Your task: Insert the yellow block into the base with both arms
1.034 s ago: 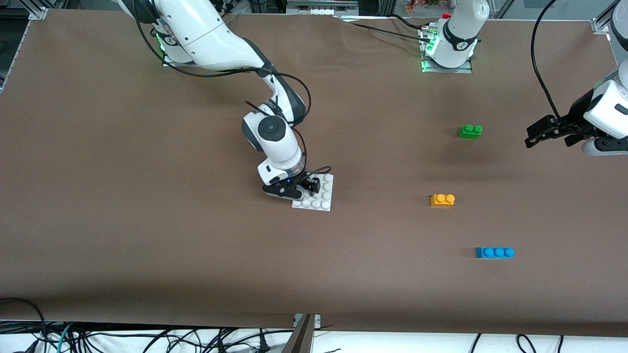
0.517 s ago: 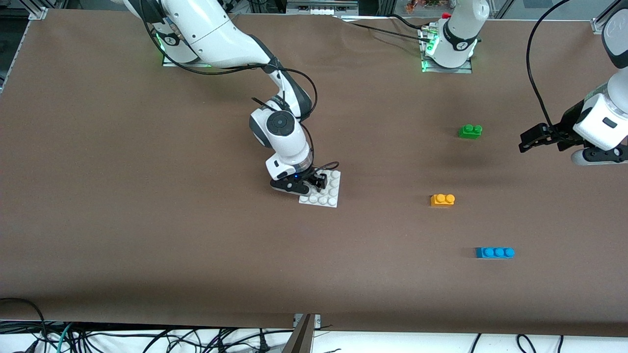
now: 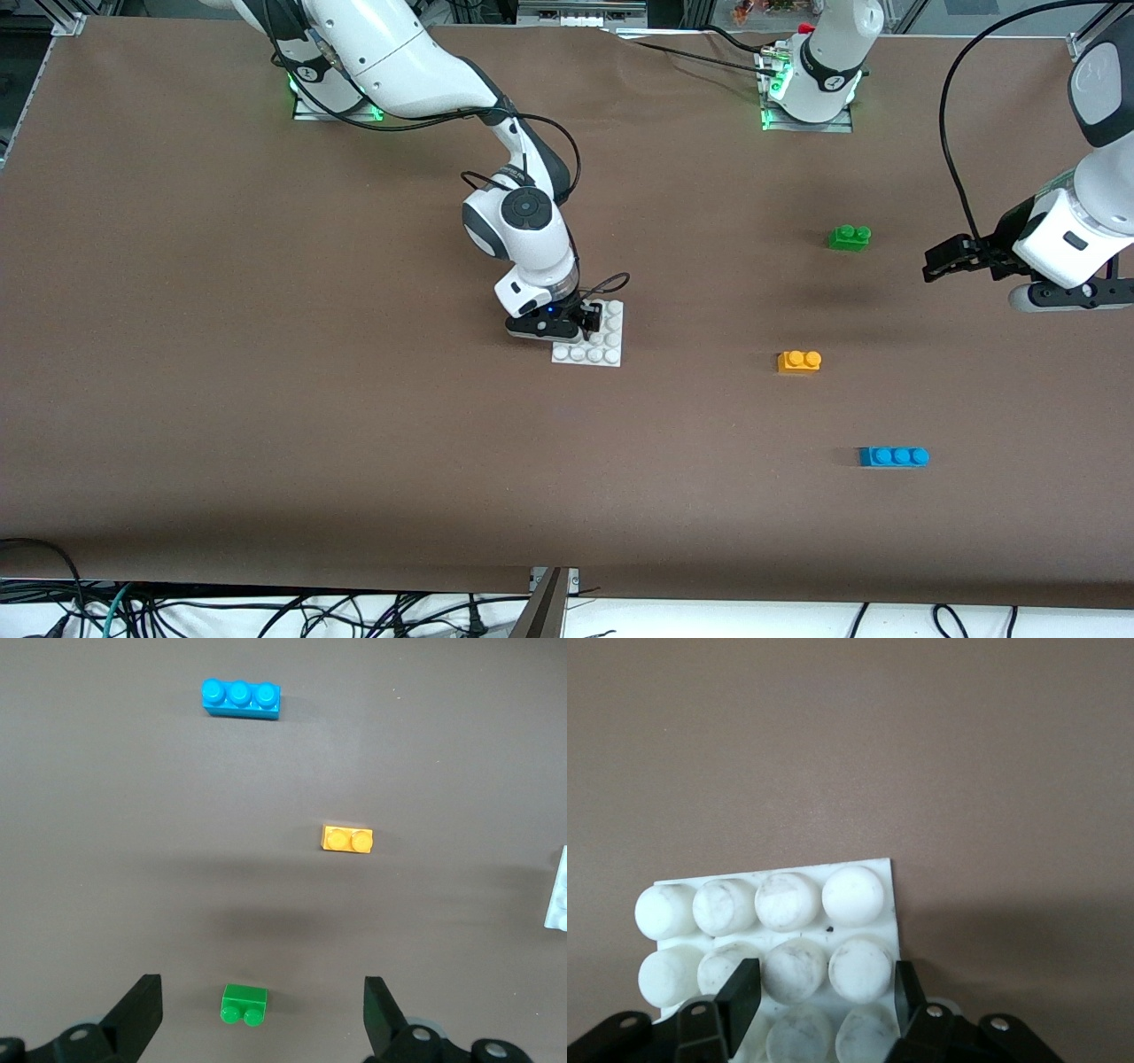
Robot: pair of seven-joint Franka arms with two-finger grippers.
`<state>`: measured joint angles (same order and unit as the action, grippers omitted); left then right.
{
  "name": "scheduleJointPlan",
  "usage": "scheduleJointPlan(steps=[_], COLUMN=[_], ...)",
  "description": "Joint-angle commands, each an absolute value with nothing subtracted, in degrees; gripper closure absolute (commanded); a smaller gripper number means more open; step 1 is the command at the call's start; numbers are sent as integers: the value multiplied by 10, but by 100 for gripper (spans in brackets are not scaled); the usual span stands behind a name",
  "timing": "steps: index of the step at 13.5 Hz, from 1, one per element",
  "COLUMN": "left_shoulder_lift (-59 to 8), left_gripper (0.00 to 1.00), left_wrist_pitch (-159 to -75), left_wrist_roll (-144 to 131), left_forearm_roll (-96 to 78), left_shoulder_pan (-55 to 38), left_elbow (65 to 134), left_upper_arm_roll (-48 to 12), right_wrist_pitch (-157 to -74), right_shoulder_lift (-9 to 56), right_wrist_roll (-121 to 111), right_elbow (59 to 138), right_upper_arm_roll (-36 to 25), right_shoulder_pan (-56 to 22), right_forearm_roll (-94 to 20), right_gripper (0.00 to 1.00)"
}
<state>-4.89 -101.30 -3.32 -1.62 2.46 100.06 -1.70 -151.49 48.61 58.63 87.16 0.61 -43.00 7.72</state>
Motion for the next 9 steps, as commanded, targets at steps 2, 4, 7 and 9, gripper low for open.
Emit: scheduleJointPlan(steps=[2, 4, 7, 9], left_shoulder_lift=[-69, -69, -69, -68], left_gripper=[0, 0, 0, 0], left_wrist_pitch=[-1007, -1007, -1007, -1006], left_wrist_roll=[-35, -35, -33, -33], left_forearm_roll=[-25, -25, -25, -25], left_shoulder_pan=[23, 22, 22, 22], left_elbow=[983, 983, 983, 983], left_upper_arm_roll=[-20, -20, -20, -20], right_wrist_pitch=[-1513, -1510, -1489, -1485], right_shoulder_lift=[504, 502, 497, 492], right_wrist_roll=[592, 590, 589, 588], right_elbow=[853, 853, 849, 849], right_upper_arm_roll=[3, 3, 3, 2], right_shoulder_pan=[-436, -435, -435, -433], right_forearm_roll=[103, 102, 103, 101], right_gripper=[31, 30, 29, 27])
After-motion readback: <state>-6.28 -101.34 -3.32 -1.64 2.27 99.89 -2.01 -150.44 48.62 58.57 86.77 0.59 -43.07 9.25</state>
